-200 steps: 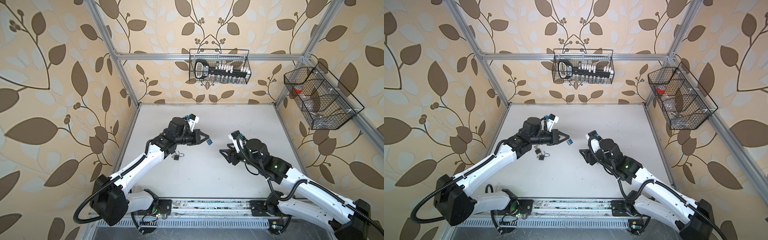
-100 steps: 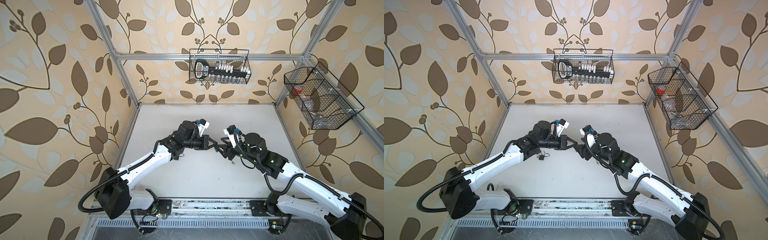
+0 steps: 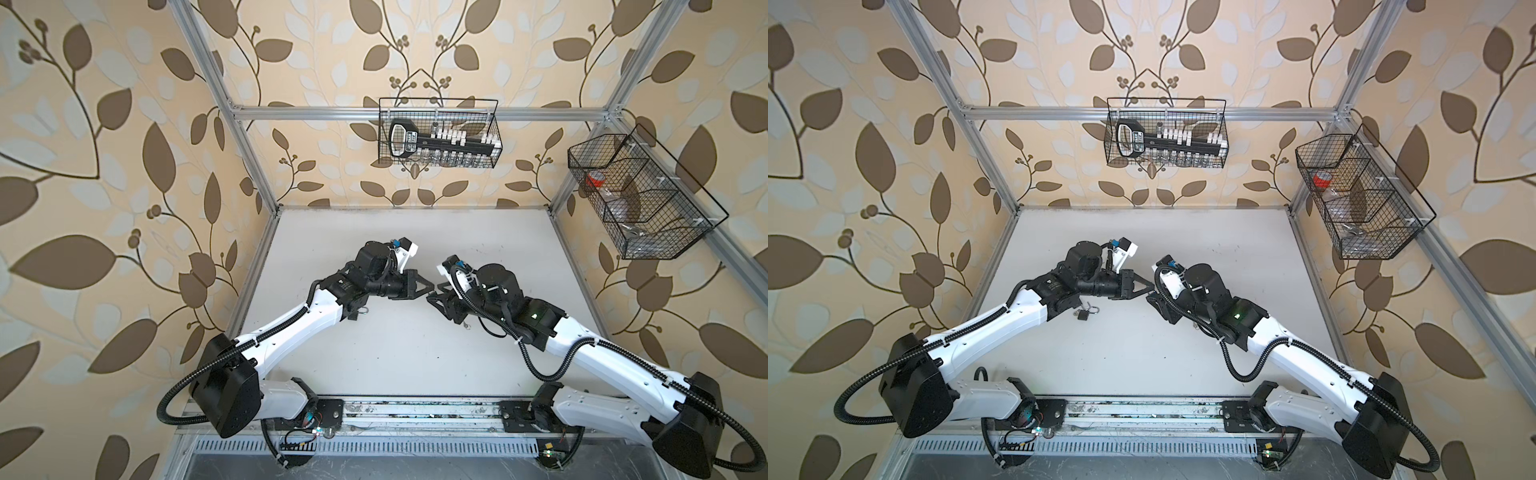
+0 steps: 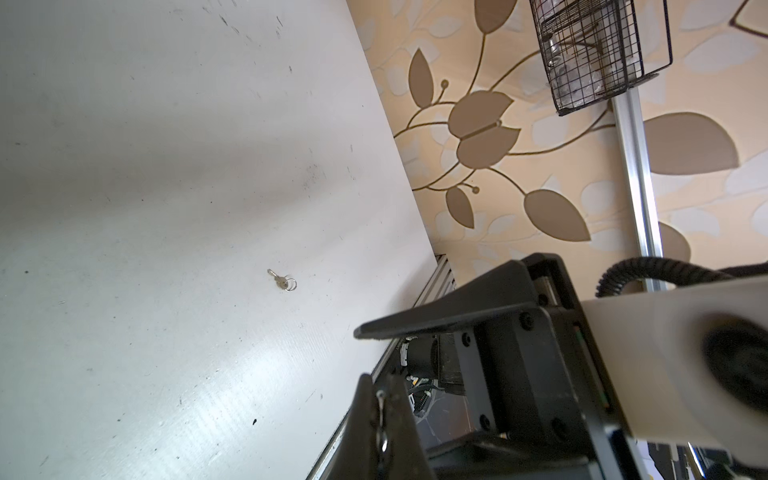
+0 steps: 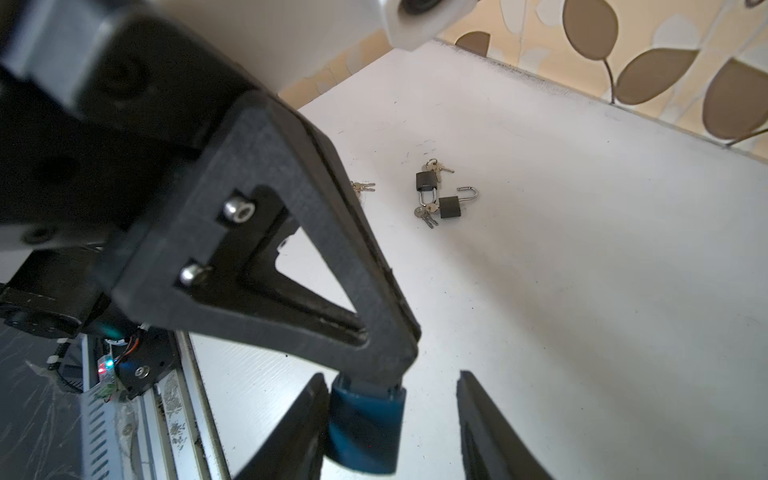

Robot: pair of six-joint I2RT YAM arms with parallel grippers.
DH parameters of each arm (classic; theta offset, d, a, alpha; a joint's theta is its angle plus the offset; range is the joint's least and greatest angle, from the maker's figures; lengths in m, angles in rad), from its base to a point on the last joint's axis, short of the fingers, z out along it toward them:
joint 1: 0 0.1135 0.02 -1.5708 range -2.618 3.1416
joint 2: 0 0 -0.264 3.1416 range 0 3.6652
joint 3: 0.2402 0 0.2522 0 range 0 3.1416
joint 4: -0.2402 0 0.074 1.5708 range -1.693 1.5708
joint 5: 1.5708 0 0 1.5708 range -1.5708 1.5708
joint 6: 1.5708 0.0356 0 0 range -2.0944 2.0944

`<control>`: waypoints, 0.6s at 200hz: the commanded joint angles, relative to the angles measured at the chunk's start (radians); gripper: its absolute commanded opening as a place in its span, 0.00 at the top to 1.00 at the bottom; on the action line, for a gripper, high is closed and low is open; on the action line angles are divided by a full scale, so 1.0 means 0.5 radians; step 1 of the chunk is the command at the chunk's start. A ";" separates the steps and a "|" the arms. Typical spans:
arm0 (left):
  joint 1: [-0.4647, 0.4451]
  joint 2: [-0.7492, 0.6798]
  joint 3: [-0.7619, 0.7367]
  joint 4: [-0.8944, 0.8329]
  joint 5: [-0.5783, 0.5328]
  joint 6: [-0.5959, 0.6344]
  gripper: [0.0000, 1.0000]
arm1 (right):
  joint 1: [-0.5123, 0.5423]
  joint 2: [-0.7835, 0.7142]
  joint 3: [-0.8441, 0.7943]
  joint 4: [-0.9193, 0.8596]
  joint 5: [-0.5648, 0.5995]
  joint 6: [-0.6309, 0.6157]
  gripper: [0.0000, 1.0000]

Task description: Lock with the key

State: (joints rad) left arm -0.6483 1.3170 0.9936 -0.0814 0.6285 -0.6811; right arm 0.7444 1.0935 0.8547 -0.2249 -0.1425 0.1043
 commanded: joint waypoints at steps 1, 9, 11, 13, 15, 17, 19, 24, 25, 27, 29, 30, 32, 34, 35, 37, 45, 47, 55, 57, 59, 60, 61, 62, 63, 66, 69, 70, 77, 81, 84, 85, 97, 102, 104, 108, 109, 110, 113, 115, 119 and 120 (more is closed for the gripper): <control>-0.008 -0.033 0.081 0.055 0.044 0.040 1.00 | 0.008 0.027 0.075 -0.038 -0.046 -0.025 0.57; -0.008 -0.032 0.081 0.058 0.044 0.037 1.00 | 0.011 0.031 0.079 -0.044 -0.041 -0.023 0.58; -0.010 -0.032 0.081 0.060 0.046 0.035 1.00 | 0.009 0.032 0.079 -0.044 -0.040 -0.023 0.58; -0.009 -0.032 0.081 0.061 0.046 0.034 1.00 | 0.011 0.033 0.082 -0.044 -0.040 -0.022 0.58; -0.010 -0.032 0.081 0.062 0.047 0.032 1.00 | 0.010 0.034 0.081 -0.046 -0.040 -0.022 0.58; -0.009 -0.032 0.081 0.062 0.047 0.031 1.00 | 0.009 0.034 0.082 -0.047 -0.039 -0.020 0.58; -0.009 -0.032 0.081 0.062 0.047 0.031 1.00 | 0.007 0.034 0.081 -0.047 -0.036 -0.019 0.58; -0.009 -0.034 0.083 0.062 0.047 0.032 1.00 | 0.011 0.037 0.077 -0.046 -0.035 -0.013 0.59; -0.008 -0.035 0.083 0.062 0.047 0.032 1.00 | 0.011 0.037 0.076 -0.046 -0.035 -0.013 0.59; -0.010 -0.035 0.083 0.060 0.047 0.031 1.00 | 0.010 0.037 0.075 -0.047 -0.036 -0.010 0.59; -0.010 -0.035 0.082 0.059 0.047 0.031 1.00 | 0.010 0.037 0.076 -0.046 -0.034 -0.009 0.59; -0.010 -0.037 0.083 0.059 0.047 0.031 1.00 | 0.011 0.037 0.076 -0.047 -0.032 -0.009 0.59; -0.009 -0.038 0.084 0.059 0.047 0.032 1.00 | 0.011 0.037 0.078 -0.047 -0.031 -0.008 0.60; -0.008 -0.040 0.082 0.056 0.047 0.031 1.00 | 0.010 0.037 0.076 -0.047 -0.031 -0.007 0.60; -0.007 -0.041 0.083 0.056 0.047 0.032 1.00 | 0.009 0.037 0.074 -0.047 -0.031 -0.005 0.61; -0.007 -0.041 0.082 0.056 0.047 0.033 1.00 | 0.008 0.037 0.073 -0.046 -0.031 -0.004 0.61; -0.009 -0.045 0.081 0.052 0.041 0.037 1.00 | 0.008 0.040 0.073 -0.046 -0.036 0.000 0.62; -0.009 -0.045 0.081 0.052 0.041 0.038 1.00 | 0.011 0.042 0.072 -0.047 -0.034 0.000 0.63; -0.009 -0.046 0.080 0.050 0.038 0.040 1.00 | 0.011 0.042 0.070 -0.046 -0.036 -0.002 0.64; -0.009 -0.045 0.080 0.049 0.038 0.040 1.00 | 0.010 0.043 0.070 -0.047 -0.034 -0.003 0.64; -0.010 -0.045 0.079 0.049 0.036 0.040 1.00 | 0.009 0.043 0.070 -0.047 -0.034 -0.003 0.64; -0.009 -0.045 0.080 0.049 0.035 0.040 1.00 | 0.010 0.043 0.070 -0.047 -0.034 -0.005 0.65; -0.009 -0.045 0.079 0.049 0.035 0.040 1.00 | 0.009 0.043 0.070 -0.047 -0.034 -0.004 0.65; -0.010 -0.043 0.080 0.049 0.035 0.038 1.00 | 0.010 0.043 0.070 -0.047 -0.034 -0.003 0.65; -0.010 -0.042 0.080 0.049 0.035 0.038 1.00 | 0.011 0.045 0.070 -0.047 -0.033 -0.003 0.65; -0.008 -0.042 0.079 0.051 0.034 0.037 1.00 | 0.011 0.046 0.070 -0.049 -0.031 -0.003 0.66; -0.007 -0.042 0.080 0.052 0.035 0.035 1.00 | 0.011 0.046 0.070 -0.050 -0.030 -0.003 0.67; -0.009 -0.042 0.080 0.052 0.035 0.034 1.00 | 0.011 0.046 0.070 -0.052 -0.028 -0.003 0.67; -0.008 -0.042 0.078 0.055 0.035 0.028 1.00 | 0.010 0.049 0.076 -0.056 -0.021 -0.003 0.69; -0.008 -0.042 0.080 0.055 0.035 0.028 1.00 | 0.009 0.052 0.076 -0.061 -0.019 -0.003 0.70; -0.010 -0.042 0.081 0.053 0.035 0.025 1.00 | 0.009 0.051 0.079 -0.063 -0.016 -0.002 0.71; -0.009 -0.042 0.081 0.053 0.035 0.023 1.00 | 0.010 0.052 0.078 -0.063 -0.016 -0.001 0.71; -0.008 -0.048 0.081 0.045 0.035 0.028 1.00 | 0.009 0.047 0.081 -0.062 -0.012 0.011 0.73; -0.010 -0.051 0.082 0.043 0.035 0.030 1.00 | 0.007 0.044 0.077 -0.063 -0.010 0.015 0.74; -0.010 -0.051 0.081 0.041 0.035 0.031 1.00 | 0.010 0.044 0.076 -0.063 -0.012 0.015 0.75; -0.009 -0.051 0.083 0.040 0.035 0.032 1.00 | 0.007 0.043 0.076 -0.063 -0.008 0.018 0.76; -0.008 -0.052 0.083 0.040 0.033 0.033 1.00 | 0.009 0.042 0.076 -0.063 -0.009 0.017 0.76; -0.009 -0.053 0.084 0.039 0.032 0.033 1.00 | 0.010 0.041 0.076 -0.063 -0.008 0.017 0.76; -0.007 -0.054 0.084 0.037 0.032 0.035 1.00 | 0.009 0.041 0.075 -0.063 -0.005 0.018 0.77; -0.009 -0.054 0.084 0.037 0.032 0.036 1.00 | 0.010 0.042 0.076 -0.063 -0.001 0.021 0.78; -0.010 -0.054 0.084 0.037 0.032 0.036 1.00 | 0.008 0.042 0.073 -0.063 0.004 0.021 0.80; -0.010 -0.054 0.084 0.037 0.032 0.036 1.00 | 0.010 0.041 0.073 -0.063 0.005 0.021 0.80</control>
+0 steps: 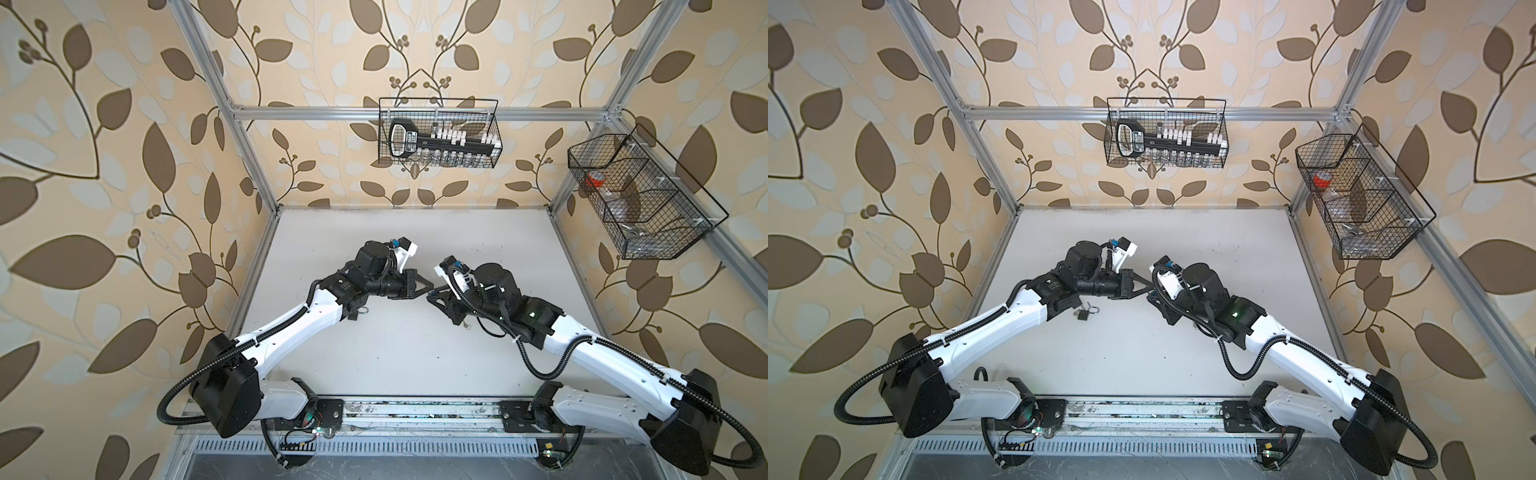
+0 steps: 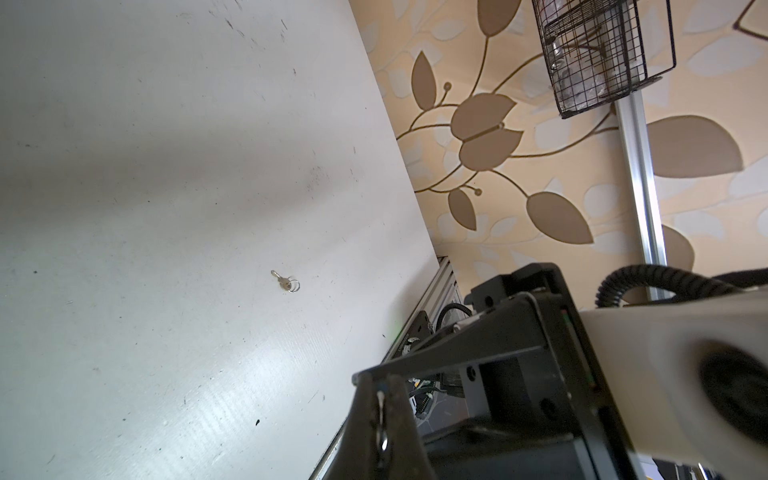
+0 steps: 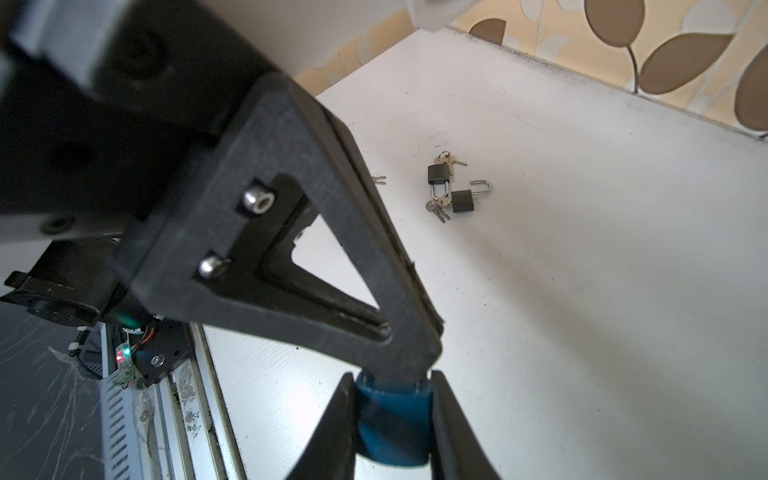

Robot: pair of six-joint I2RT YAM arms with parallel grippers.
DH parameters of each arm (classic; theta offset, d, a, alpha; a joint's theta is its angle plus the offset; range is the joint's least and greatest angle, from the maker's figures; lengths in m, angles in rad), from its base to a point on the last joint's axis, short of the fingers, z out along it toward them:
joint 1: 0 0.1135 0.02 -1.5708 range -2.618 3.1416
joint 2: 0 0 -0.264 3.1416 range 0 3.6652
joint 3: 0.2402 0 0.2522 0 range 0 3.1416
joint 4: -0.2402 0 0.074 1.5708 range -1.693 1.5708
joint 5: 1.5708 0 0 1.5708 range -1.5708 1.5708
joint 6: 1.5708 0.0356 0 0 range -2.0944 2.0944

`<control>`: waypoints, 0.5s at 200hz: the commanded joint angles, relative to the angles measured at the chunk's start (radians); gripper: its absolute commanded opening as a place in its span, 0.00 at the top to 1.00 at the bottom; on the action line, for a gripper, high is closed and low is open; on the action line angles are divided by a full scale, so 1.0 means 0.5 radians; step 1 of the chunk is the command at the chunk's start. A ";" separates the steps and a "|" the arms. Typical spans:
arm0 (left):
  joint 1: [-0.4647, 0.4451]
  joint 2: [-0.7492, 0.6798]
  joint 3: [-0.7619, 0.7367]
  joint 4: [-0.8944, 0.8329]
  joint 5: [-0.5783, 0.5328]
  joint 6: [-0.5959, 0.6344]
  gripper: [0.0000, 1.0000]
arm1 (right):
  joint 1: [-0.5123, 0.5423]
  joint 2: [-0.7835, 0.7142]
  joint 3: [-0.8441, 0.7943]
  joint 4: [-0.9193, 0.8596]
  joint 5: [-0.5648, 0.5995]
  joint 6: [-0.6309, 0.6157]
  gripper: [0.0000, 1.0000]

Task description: Lock with the key

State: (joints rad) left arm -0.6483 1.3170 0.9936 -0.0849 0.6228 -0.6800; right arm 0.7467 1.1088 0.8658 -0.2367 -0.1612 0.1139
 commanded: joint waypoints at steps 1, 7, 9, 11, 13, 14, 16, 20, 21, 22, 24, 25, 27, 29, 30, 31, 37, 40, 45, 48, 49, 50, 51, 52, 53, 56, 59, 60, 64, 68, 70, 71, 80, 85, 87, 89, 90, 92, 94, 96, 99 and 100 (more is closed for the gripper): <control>-0.010 -0.054 0.084 0.044 0.041 0.034 1.00 | 0.004 0.010 0.051 -0.039 0.043 0.004 0.81; -0.008 -0.057 0.086 0.046 0.040 0.032 1.00 | 0.003 0.010 0.054 -0.043 0.054 0.011 0.84; -0.009 -0.057 0.087 0.047 0.040 0.032 1.00 | 0.004 0.012 0.057 -0.045 0.058 0.013 0.85; -0.008 -0.059 0.085 0.048 0.040 0.029 1.00 | 0.004 0.013 0.059 -0.048 0.063 0.014 0.86; -0.010 -0.060 0.088 0.050 0.040 0.027 1.00 | 0.003 0.013 0.058 -0.053 0.066 0.017 0.86; -0.010 -0.062 0.089 0.050 0.040 0.026 1.00 | 0.003 0.013 0.059 -0.055 0.067 0.017 0.87; -0.009 -0.063 0.091 0.052 0.040 0.026 1.00 | 0.003 0.013 0.062 -0.058 0.071 0.019 0.88; -0.010 -0.068 0.097 0.053 0.040 0.025 1.00 | 0.002 0.013 0.065 -0.065 0.081 0.023 0.89; -0.010 -0.068 0.098 0.053 0.040 0.027 1.00 | 0.001 0.013 0.066 -0.068 0.083 0.025 0.89; -0.009 -0.069 0.100 0.053 0.040 0.028 1.00 | 0.001 0.013 0.066 -0.069 0.085 0.026 0.90; -0.010 -0.071 0.106 0.051 0.038 0.030 1.00 | 0.001 0.013 0.069 -0.072 0.090 0.031 0.90; -0.009 -0.072 0.107 0.050 0.037 0.031 1.00 | 0.003 0.013 0.070 -0.072 0.093 0.032 0.90; -0.009 -0.074 0.116 0.045 0.033 0.035 1.00 | 0.003 0.011 0.071 -0.073 0.101 0.035 0.90; -0.009 -0.075 0.121 0.037 0.028 0.039 1.00 | 0.003 0.010 0.068 -0.073 0.105 0.037 0.91; -0.010 -0.077 0.127 0.033 0.025 0.042 1.00 | 0.002 0.011 0.067 -0.074 0.111 0.038 0.91; -0.009 -0.078 0.131 0.024 0.018 0.046 1.00 | 0.002 0.011 0.067 -0.074 0.111 0.038 0.91; -0.006 -0.089 0.162 -0.029 -0.020 0.076 0.95 | -0.002 0.005 0.067 -0.074 0.136 0.048 0.93; -0.006 -0.096 0.178 -0.069 -0.055 0.098 0.90 | -0.005 0.003 0.067 -0.079 0.147 0.051 0.93; -0.006 -0.117 0.200 -0.139 -0.143 0.126 0.80 | -0.012 0.001 0.068 -0.088 0.170 0.056 0.94; -0.006 -0.133 0.207 -0.184 -0.212 0.139 0.74 | -0.017 0.001 0.069 -0.096 0.178 0.057 0.95; -0.005 -0.138 0.208 -0.196 -0.233 0.142 0.72 | -0.020 0.001 0.069 -0.100 0.181 0.057 0.95; -0.005 -0.143 0.209 -0.206 -0.255 0.142 0.70 | -0.022 -0.001 0.071 -0.102 0.184 0.059 0.95; -0.004 -0.149 0.209 -0.222 -0.282 0.144 0.68 | -0.025 -0.002 0.070 -0.104 0.187 0.060 0.95; -0.003 -0.158 0.209 -0.235 -0.305 0.146 0.65 | -0.027 -0.002 0.070 -0.107 0.189 0.060 0.95; -0.002 -0.164 0.209 -0.244 -0.324 0.147 0.63 | -0.029 -0.002 0.071 -0.111 0.193 0.060 0.96; 0.004 -0.182 0.206 -0.271 -0.385 0.154 0.57 | -0.036 -0.002 0.072 -0.122 0.201 0.061 0.96; 0.011 -0.200 0.198 -0.287 -0.435 0.161 0.52 | -0.048 -0.001 0.075 -0.132 0.211 0.059 0.97; 0.016 -0.208 0.194 -0.292 -0.449 0.165 0.49 | -0.051 -0.002 0.075 -0.136 0.213 0.058 0.97; 0.029 -0.234 0.182 -0.308 -0.500 0.171 0.37 | -0.065 0.000 0.075 -0.151 0.231 0.058 0.98; 0.043 -0.256 0.172 -0.325 -0.542 0.178 0.31 | -0.081 0.006 0.080 -0.172 0.249 0.055 0.98; 0.053 -0.267 0.168 -0.336 -0.561 0.181 0.27 | -0.092 0.010 0.084 -0.184 0.259 0.052 0.99; 0.057 -0.271 0.167 -0.345 -0.574 0.183 0.26 | -0.096 0.013 0.084 -0.193 0.266 0.052 0.99; 0.102 -0.310 0.158 -0.420 -0.649 0.183 0.17 | -0.151 0.047 0.104 -0.264 0.313 0.043 1.00; 0.129 -0.329 0.148 -0.445 -0.661 0.183 0.16 | -0.181 0.070 0.109 -0.308 0.342 0.038 1.00; 0.139 -0.334 0.142 -0.453 -0.661 0.184 0.16 | -0.193 0.081 0.111 -0.322 0.353 0.035 1.00; 0.152 -0.342 0.140 -0.457 -0.660 0.183 0.16 | -0.202 0.090 0.116 -0.335 0.361 0.027 1.00; 0.157 -0.345 0.136 -0.460 -0.660 0.184 0.15 | -0.208 0.096 0.117 -0.344 0.364 0.024 1.00; 0.163 -0.353 0.131 -0.466 -0.660 0.185 0.15 | -0.217 0.107 0.120 -0.357 0.371 0.015 1.00; 0.170 -0.359 0.124 -0.472 -0.660 0.185 0.15 | -0.229 0.120 0.124 -0.371 0.380 0.009 1.00; 0.178 -0.366 0.121 -0.482 -0.662 0.189 0.14 | -0.241 0.132 0.126 -0.380 0.388 0.000 1.00; 0.187 -0.374 0.116 -0.496 -0.663 0.192 0.14 | -0.258 0.151 0.129 -0.401 0.397 -0.011 1.00; 0.190 -0.378 0.114 -0.501 -0.664 0.195 0.14 | -0.260 0.157 0.128 -0.404 0.401 -0.015 1.00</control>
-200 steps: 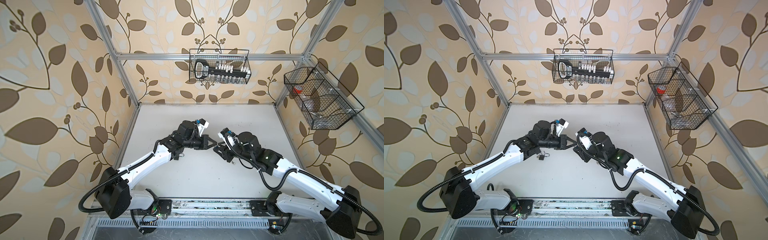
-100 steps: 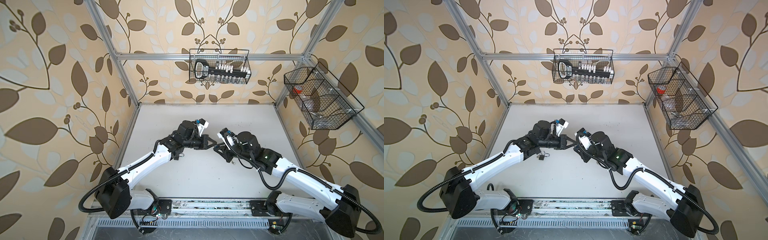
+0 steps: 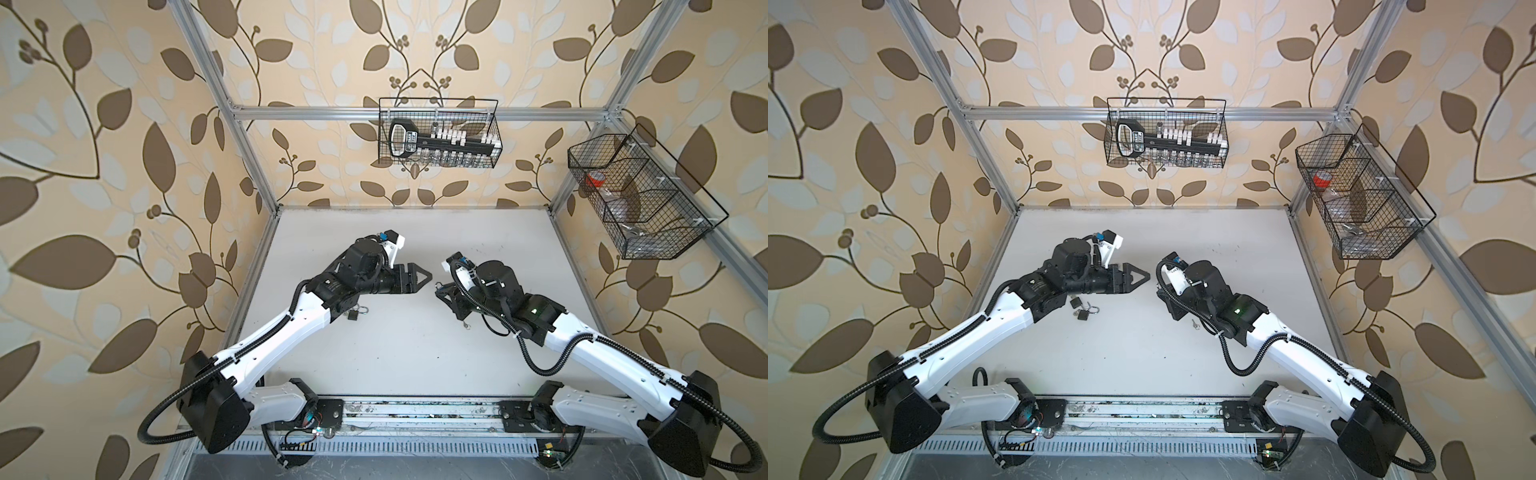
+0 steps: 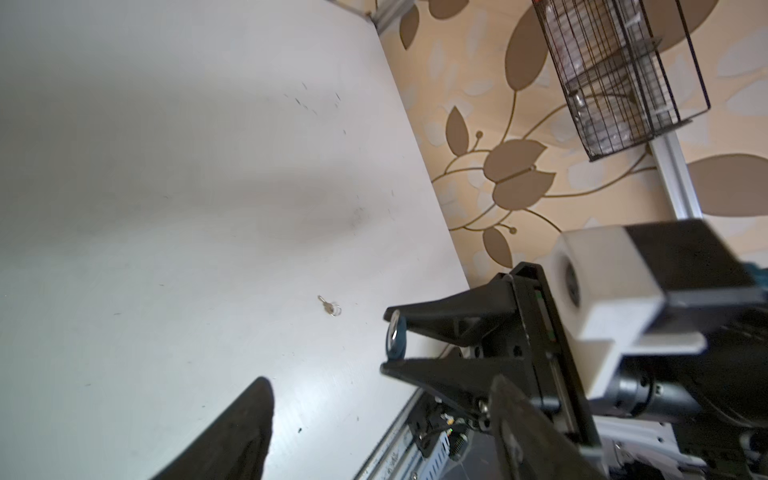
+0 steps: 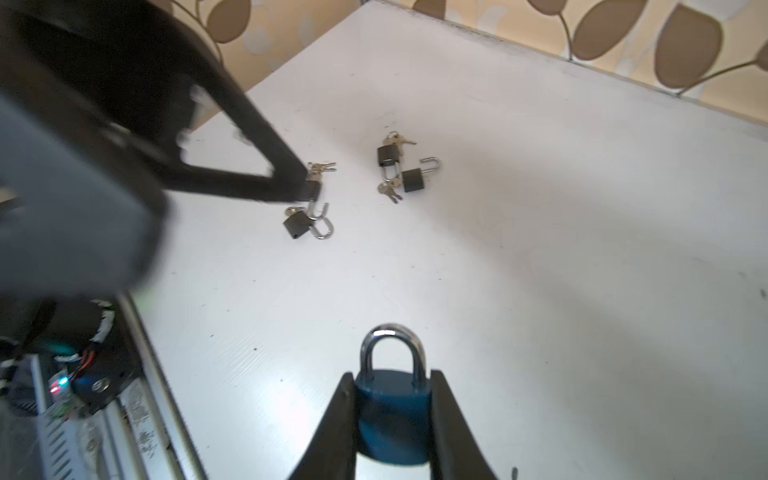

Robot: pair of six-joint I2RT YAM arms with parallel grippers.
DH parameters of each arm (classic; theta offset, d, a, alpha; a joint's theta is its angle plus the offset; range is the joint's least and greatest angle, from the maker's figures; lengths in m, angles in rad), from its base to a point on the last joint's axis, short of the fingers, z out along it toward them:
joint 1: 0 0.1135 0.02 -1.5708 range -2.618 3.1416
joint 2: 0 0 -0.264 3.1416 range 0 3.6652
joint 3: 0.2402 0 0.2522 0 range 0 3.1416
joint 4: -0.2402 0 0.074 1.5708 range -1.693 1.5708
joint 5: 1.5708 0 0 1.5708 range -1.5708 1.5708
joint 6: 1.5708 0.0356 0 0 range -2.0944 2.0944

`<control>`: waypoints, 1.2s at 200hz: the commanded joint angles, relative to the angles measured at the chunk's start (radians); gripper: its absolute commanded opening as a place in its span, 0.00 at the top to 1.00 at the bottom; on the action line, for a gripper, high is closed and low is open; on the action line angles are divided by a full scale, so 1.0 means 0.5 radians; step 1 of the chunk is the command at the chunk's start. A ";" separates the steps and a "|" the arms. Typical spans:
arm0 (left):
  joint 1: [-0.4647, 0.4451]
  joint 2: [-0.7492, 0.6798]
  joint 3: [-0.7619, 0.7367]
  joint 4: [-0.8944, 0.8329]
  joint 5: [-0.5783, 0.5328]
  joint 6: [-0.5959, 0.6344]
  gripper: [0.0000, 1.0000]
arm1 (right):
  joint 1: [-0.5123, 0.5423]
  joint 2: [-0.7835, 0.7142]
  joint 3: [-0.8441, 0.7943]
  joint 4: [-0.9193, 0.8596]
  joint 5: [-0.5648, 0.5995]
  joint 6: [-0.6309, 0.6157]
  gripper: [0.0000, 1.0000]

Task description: Lock with the key

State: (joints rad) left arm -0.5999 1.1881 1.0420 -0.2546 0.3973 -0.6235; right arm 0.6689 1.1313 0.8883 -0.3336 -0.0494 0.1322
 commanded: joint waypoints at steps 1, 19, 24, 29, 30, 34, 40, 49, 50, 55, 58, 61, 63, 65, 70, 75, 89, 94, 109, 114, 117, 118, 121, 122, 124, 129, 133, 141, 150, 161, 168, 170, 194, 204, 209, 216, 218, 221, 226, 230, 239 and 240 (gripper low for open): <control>0.096 -0.124 0.016 -0.165 -0.217 0.083 0.13 | -0.111 0.118 0.085 -0.216 0.181 -0.055 1.00; 0.114 -0.165 -0.005 -0.254 -0.268 0.125 0.08 | -0.210 0.245 0.134 -0.310 0.220 -0.092 0.99; 0.118 -0.176 -0.012 -0.270 -0.279 0.137 0.07 | -0.244 0.281 0.153 -0.334 0.220 -0.098 0.99; 0.122 -0.187 -0.021 -0.283 -0.289 0.143 0.06 | -0.281 0.319 0.170 -0.357 0.209 -0.106 0.99; 0.121 -0.189 -0.021 -0.286 -0.290 0.143 0.06 | -0.286 0.319 0.174 -0.359 0.202 -0.107 0.99; 0.123 -0.198 -0.030 -0.295 -0.300 0.143 0.05 | -0.318 0.346 0.191 -0.378 0.179 -0.117 0.99; 0.133 -0.211 -0.044 -0.300 -0.313 0.142 0.04 | -0.365 0.406 0.218 -0.412 0.149 -0.128 1.00; 0.148 -0.232 -0.064 -0.304 -0.322 0.130 0.01 | -0.424 0.507 0.274 -0.482 0.106 -0.151 1.00; 0.149 -0.235 -0.065 -0.307 -0.325 0.129 0.01 | -0.430 0.518 0.283 -0.493 0.104 -0.152 1.00; 0.159 -0.246 -0.078 -0.307 -0.328 0.118 0.01 | -0.447 0.578 0.322 -0.544 0.099 -0.172 1.00; 0.167 -0.253 -0.085 -0.309 -0.331 0.113 0.01 | -0.454 0.613 0.343 -0.573 0.099 -0.186 1.00; 0.178 -0.262 -0.092 -0.309 -0.334 0.107 0.01 | -0.458 0.647 0.358 -0.599 0.100 -0.195 1.00; 0.182 -0.267 -0.096 -0.310 -0.337 0.104 0.01 | -0.460 0.665 0.368 -0.610 0.107 -0.204 1.00; 0.192 -0.272 -0.100 -0.312 -0.337 0.101 0.01 | -0.460 0.685 0.376 -0.621 0.113 -0.212 1.00; 0.209 -0.288 -0.114 -0.307 -0.339 0.090 0.01 | -0.460 0.728 0.392 -0.647 0.114 -0.237 1.00; 0.227 -0.305 -0.133 -0.299 -0.334 0.081 0.01 | -0.460 0.758 0.396 -0.661 0.101 -0.271 1.00; 0.289 -0.349 -0.182 -0.276 -0.307 0.066 0.01 | -0.464 0.821 0.392 -0.651 0.113 -0.311 1.00; 0.311 -0.359 -0.192 -0.275 -0.296 0.066 0.01 | -0.463 0.840 0.385 -0.643 0.120 -0.327 1.00; 0.356 -0.376 -0.212 -0.283 -0.267 0.066 0.01 | -0.465 0.903 0.378 -0.619 0.130 -0.393 1.00; 0.364 -0.381 -0.215 -0.289 -0.259 0.069 0.01 | -0.461 0.926 0.378 -0.616 0.157 -0.406 1.00; 0.369 -0.384 -0.216 -0.291 -0.256 0.069 0.01 | -0.464 0.941 0.377 -0.615 0.169 -0.417 1.00; 0.370 -0.384 -0.216 -0.293 -0.256 0.071 0.01 | -0.464 0.945 0.379 -0.618 0.172 -0.421 1.00; 0.374 -0.389 -0.220 -0.298 -0.252 0.072 0.01 | -0.464 0.959 0.382 -0.621 0.183 -0.431 1.00; 0.374 -0.389 -0.221 -0.298 -0.252 0.072 0.01 | -0.464 0.962 0.379 -0.621 0.187 -0.433 1.00; 0.377 -0.393 -0.221 -0.301 -0.250 0.074 0.01 | -0.465 0.969 0.378 -0.621 0.193 -0.439 1.00; 0.380 -0.399 -0.221 -0.307 -0.252 0.080 0.01 | -0.465 0.989 0.377 -0.620 0.215 -0.450 1.00; 0.382 -0.405 -0.220 -0.312 -0.251 0.084 0.01 | -0.466 1.004 0.380 -0.621 0.228 -0.454 0.99; 0.386 -0.412 -0.220 -0.325 -0.253 0.093 0.01 | -0.463 1.028 0.383 -0.616 0.235 -0.460 0.99; 0.391 -0.418 -0.223 -0.334 -0.254 0.102 0.01 | -0.470 1.060 0.381 -0.616 0.236 -0.466 0.99; 0.401 -0.419 -0.225 -0.337 -0.250 0.108 0.01 | -0.477 1.098 0.386 -0.613 0.237 -0.473 0.98; 0.405 -0.416 -0.225 -0.332 -0.246 0.107 0.01 | -0.482 1.124 0.392 -0.612 0.239 -0.476 0.98; 0.405 -0.414 -0.226 -0.331 -0.244 0.106 0.01 | -0.482 1.129 0.395 -0.612 0.242 -0.478 0.98; 0.408 -0.401 -0.227 -0.301 -0.204 0.100 0.01 | -0.524 1.174 0.420 -0.588 0.222 -0.455 0.97; 0.407 -0.393 -0.223 -0.295 -0.196 0.096 0.01 | -0.544 1.192 0.438 -0.580 0.205 -0.444 0.96; 0.408 -0.389 -0.222 -0.295 -0.194 0.095 0.01 | -0.557 1.202 0.447 -0.576 0.198 -0.439 0.96; 0.408 -0.385 -0.219 -0.296 -0.194 0.094 0.01 | -0.564 1.218 0.466 -0.573 0.192 -0.434 0.96; 0.408 -0.384 -0.219 -0.296 -0.193 0.094 0.01 | -0.567 1.225 0.471 -0.572 0.194 -0.436 0.96; 0.408 -0.382 -0.219 -0.295 -0.193 0.094 0.01 | -0.568 1.235 0.477 -0.571 0.192 -0.439 0.96; 0.408 -0.382 -0.222 -0.292 -0.196 0.094 0.01 | -0.575 1.249 0.490 -0.564 0.195 -0.439 0.96; 0.408 -0.382 -0.224 -0.289 -0.196 0.091 0.01 | -0.575 1.262 0.501 -0.560 0.197 -0.442 0.96; 0.407 -0.379 -0.224 -0.287 -0.196 0.084 0.01 | -0.580 1.294 0.522 -0.552 0.192 -0.450 0.96; 0.407 -0.381 -0.224 -0.288 -0.196 0.084 0.01 | -0.580 1.295 0.526 -0.552 0.193 -0.451 0.96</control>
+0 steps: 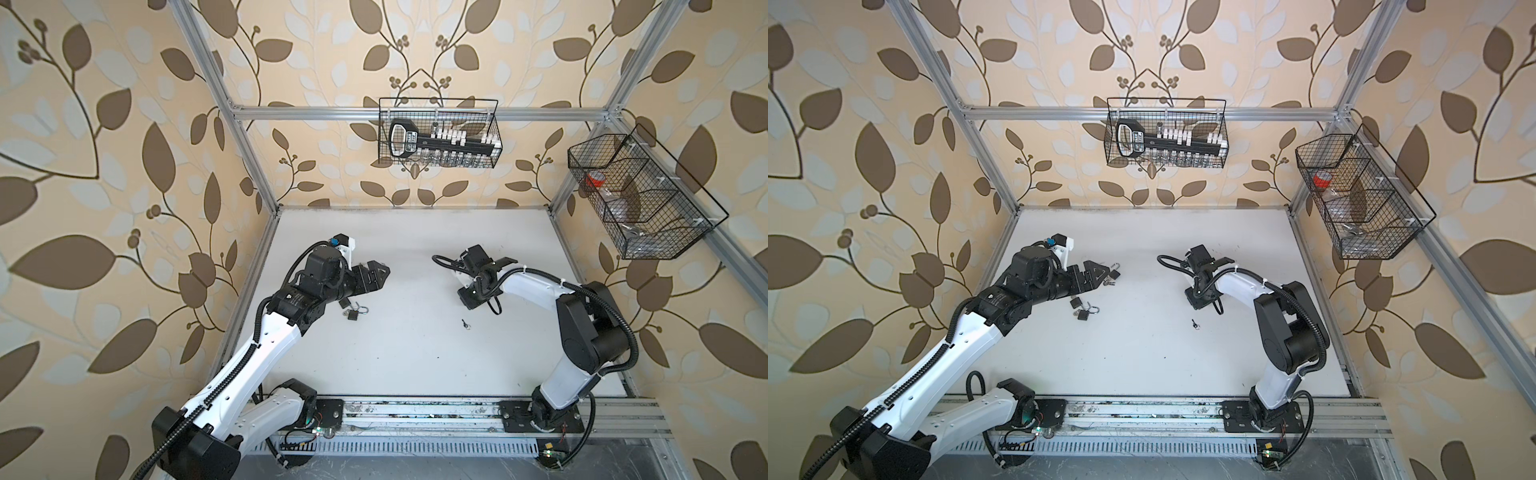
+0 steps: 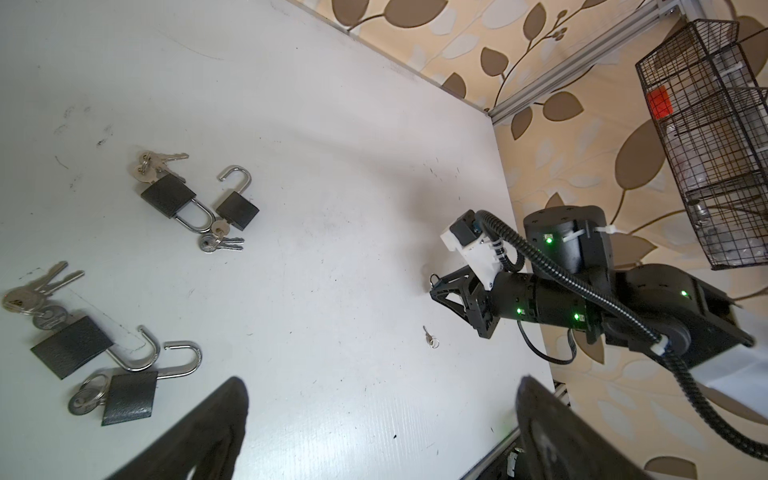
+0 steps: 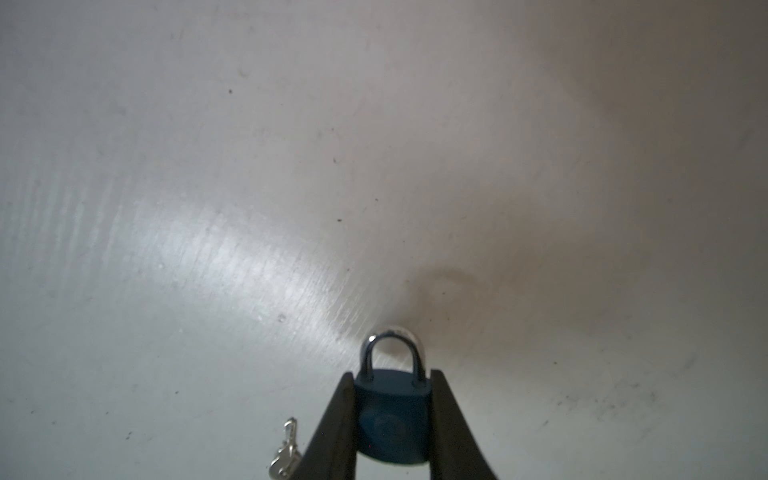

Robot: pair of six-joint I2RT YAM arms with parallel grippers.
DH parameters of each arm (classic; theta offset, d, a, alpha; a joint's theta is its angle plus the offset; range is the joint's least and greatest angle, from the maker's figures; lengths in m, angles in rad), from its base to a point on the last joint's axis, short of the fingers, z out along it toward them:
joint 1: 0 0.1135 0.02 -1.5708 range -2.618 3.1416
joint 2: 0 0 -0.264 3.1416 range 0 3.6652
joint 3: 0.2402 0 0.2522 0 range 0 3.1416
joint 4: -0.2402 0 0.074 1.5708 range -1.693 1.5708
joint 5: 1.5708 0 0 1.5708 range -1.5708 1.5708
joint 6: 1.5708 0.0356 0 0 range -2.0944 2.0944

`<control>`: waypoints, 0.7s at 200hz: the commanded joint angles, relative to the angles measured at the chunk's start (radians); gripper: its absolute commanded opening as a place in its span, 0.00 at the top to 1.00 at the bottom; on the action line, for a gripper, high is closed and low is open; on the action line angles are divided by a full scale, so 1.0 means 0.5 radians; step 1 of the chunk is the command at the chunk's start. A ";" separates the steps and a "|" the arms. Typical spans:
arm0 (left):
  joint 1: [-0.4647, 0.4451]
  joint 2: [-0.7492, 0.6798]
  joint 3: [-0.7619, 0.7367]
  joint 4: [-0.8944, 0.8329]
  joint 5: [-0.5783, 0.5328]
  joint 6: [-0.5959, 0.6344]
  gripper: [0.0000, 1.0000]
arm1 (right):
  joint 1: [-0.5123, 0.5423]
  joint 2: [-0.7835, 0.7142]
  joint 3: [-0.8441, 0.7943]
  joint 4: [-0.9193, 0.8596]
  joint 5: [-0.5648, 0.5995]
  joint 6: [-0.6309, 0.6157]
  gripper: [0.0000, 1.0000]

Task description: Lock with the key

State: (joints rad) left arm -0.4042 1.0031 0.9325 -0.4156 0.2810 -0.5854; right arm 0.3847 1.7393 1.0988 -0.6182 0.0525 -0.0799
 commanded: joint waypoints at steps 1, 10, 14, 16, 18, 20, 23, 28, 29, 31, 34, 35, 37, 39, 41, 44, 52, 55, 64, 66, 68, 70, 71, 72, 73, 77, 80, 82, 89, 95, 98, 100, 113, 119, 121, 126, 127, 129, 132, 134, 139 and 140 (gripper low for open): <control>0.016 -0.010 -0.004 0.035 0.036 0.008 0.01 | -0.013 0.083 0.107 0.018 -0.012 -0.027 0.96; 0.017 -0.011 -0.005 0.039 0.039 0.005 0.01 | -0.015 0.122 0.134 0.027 -0.018 -0.033 0.95; 0.017 -0.012 -0.003 0.038 0.040 0.006 0.01 | -0.013 0.137 0.146 0.025 -0.025 -0.038 0.95; 0.016 -0.012 -0.003 0.038 0.039 0.006 0.01 | -0.012 0.145 0.150 0.025 -0.029 -0.041 0.95; 0.017 -0.012 -0.004 0.039 0.039 0.003 0.01 | -0.013 0.153 0.158 0.029 -0.033 -0.042 0.95; 0.017 -0.014 -0.004 0.039 0.041 0.003 0.01 | -0.012 0.162 0.165 0.028 -0.035 -0.045 0.95; 0.017 -0.015 -0.001 0.037 0.041 0.006 0.01 | -0.013 0.172 0.174 0.028 -0.041 -0.047 0.95; 0.017 -0.018 -0.001 0.033 0.040 0.006 0.01 | -0.012 0.186 0.186 0.030 -0.048 -0.054 0.95; 0.017 -0.018 -0.001 0.033 0.040 0.005 0.01 | -0.014 0.192 0.191 0.031 -0.050 -0.056 0.95; 0.017 -0.020 0.000 0.032 0.040 0.007 0.01 | -0.012 0.197 0.196 0.032 -0.052 -0.059 0.95; 0.017 -0.021 0.000 0.031 0.041 0.008 0.01 | -0.013 0.206 0.205 0.031 -0.055 -0.063 0.95; 0.015 -0.021 -0.001 0.029 0.039 0.011 0.01 | -0.014 0.209 0.206 0.032 -0.056 -0.065 0.95; 0.016 -0.023 0.000 0.028 0.039 0.012 0.01 | -0.012 0.214 0.210 0.031 -0.054 -0.068 0.95; 0.017 -0.024 -0.001 0.023 0.037 0.013 0.01 | -0.013 0.221 0.217 0.029 -0.055 -0.070 0.95; 0.017 -0.024 0.000 0.022 0.036 0.014 0.01 | -0.012 0.226 0.222 0.030 -0.056 -0.074 0.95; 0.017 -0.027 -0.001 0.018 0.035 0.019 0.01 | -0.013 0.236 0.229 0.030 -0.057 -0.080 0.95; 0.017 -0.027 0.003 0.007 0.030 0.020 0.01 | -0.014 0.254 0.245 0.022 -0.056 -0.089 0.95; 0.017 -0.030 0.003 0.005 0.028 0.021 0.01 | -0.014 0.261 0.250 0.019 -0.055 -0.094 0.94; 0.017 -0.035 0.000 -0.002 0.027 0.022 0.01 | -0.012 0.277 0.260 0.008 -0.050 -0.103 0.94; 0.015 -0.036 -0.001 -0.005 0.027 0.021 0.01 | -0.014 0.279 0.262 0.007 -0.048 -0.106 0.94; 0.016 -0.037 0.002 -0.004 0.027 0.022 0.01 | -0.014 0.281 0.262 0.005 -0.047 -0.107 0.94; 0.015 -0.039 0.001 -0.005 0.029 0.021 0.01 | -0.014 0.285 0.263 0.003 -0.049 -0.109 0.94; 0.014 -0.039 0.001 -0.006 0.030 0.021 0.01 | -0.013 0.287 0.263 0.003 -0.048 -0.111 0.94; 0.016 -0.039 0.000 -0.004 0.032 0.022 0.01 | -0.012 0.286 0.261 0.000 -0.047 -0.111 0.94; 0.016 -0.040 0.002 -0.005 0.031 0.024 0.01 | -0.014 0.287 0.262 0.000 -0.048 -0.110 0.94; 0.017 -0.041 0.003 -0.007 0.033 0.023 0.01 | -0.015 0.292 0.263 -0.002 -0.051 -0.118 0.93; 0.017 -0.042 0.003 -0.011 0.034 0.025 0.01 | -0.015 0.296 0.263 -0.006 -0.055 -0.125 0.93; 0.017 -0.043 0.003 -0.010 0.033 0.024 0.01 | -0.015 0.298 0.262 -0.008 -0.054 -0.128 0.92; 0.017 -0.040 0.006 -0.016 0.036 0.026 0.01 | -0.014 0.307 0.259 -0.014 -0.054 -0.140 0.91; 0.019 -0.037 0.009 -0.020 0.040 0.029 0.01 | -0.014 0.313 0.263 -0.020 -0.055 -0.148 0.90; 0.017 -0.037 0.010 -0.021 0.041 0.032 0.01 | -0.012 0.316 0.262 -0.025 -0.058 -0.153 0.90; 0.017 -0.035 0.010 -0.019 0.041 0.032 0.01 | -0.014 0.319 0.263 -0.029 -0.059 -0.155 0.89; 0.017 -0.028 0.011 -0.016 0.048 0.034 0.01 | -0.012 0.337 0.272 -0.044 -0.061 -0.168 0.87; 0.018 -0.025 0.010 -0.012 0.056 0.033 0.01 | -0.012 0.347 0.274 -0.049 -0.058 -0.174 0.86; 0.019 -0.024 0.012 -0.011 0.057 0.032 0.01 | -0.012 0.349 0.273 -0.050 -0.056 -0.174 0.86; 0.019 -0.021 0.011 -0.006 0.061 0.027 0.01 | -0.014 0.352 0.278 -0.054 -0.051 -0.177 0.85; 0.018 -0.020 0.010 -0.006 0.062 0.027 0.01 | -0.013 0.354 0.278 -0.054 -0.050 -0.177 0.85; 0.019 -0.019 0.010 -0.002 0.066 0.027 0.01 | -0.013 0.357 0.278 -0.055 -0.046 -0.180 0.85; 0.017 -0.017 0.012 -0.001 0.072 0.024 0.01 | -0.012 0.359 0.278 -0.056 -0.036 -0.185 0.84; 0.019 -0.016 0.012 0.000 0.074 0.023 0.01 | -0.013 0.362 0.280 -0.058 -0.033 -0.188 0.84; 0.017 -0.012 0.015 0.004 0.083 0.021 0.01 | -0.012 0.366 0.278 -0.062 -0.025 -0.194 0.83; 0.017 -0.012 0.015 0.005 0.084 0.021 0.01 | -0.012 0.369 0.280 -0.063 -0.022 -0.195 0.82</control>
State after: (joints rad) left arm -0.4042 1.0031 0.9325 -0.4240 0.2893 -0.5842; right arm 0.3782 1.8881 1.2140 -0.6113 0.0402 -0.1440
